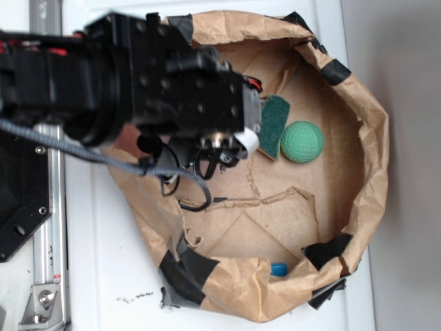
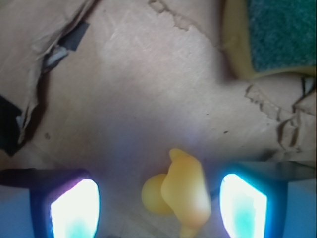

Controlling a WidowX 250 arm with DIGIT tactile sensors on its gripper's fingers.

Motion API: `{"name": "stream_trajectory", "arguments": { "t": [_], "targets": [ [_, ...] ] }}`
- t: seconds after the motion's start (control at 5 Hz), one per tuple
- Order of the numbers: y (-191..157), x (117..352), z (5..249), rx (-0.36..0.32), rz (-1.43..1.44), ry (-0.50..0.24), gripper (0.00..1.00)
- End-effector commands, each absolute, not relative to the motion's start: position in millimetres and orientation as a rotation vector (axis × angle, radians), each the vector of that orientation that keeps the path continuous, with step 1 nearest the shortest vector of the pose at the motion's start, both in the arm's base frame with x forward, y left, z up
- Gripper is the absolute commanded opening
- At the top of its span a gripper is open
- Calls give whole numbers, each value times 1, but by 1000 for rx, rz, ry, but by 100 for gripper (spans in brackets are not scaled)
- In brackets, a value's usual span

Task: Grab the yellow duck.

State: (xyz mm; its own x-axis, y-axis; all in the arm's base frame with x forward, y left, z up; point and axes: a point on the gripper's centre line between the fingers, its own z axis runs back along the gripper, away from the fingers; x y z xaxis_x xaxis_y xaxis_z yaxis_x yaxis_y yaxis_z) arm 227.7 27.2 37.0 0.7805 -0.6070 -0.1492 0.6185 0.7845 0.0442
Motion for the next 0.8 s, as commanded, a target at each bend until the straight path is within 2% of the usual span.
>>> {"name": "stream_trajectory", "arguments": {
  "t": [0.0, 0.6],
  "targets": [
    [23, 234, 42, 107, -673, 102, 100],
    [41, 225, 33, 126, -649, 59, 100]
  ]
}}
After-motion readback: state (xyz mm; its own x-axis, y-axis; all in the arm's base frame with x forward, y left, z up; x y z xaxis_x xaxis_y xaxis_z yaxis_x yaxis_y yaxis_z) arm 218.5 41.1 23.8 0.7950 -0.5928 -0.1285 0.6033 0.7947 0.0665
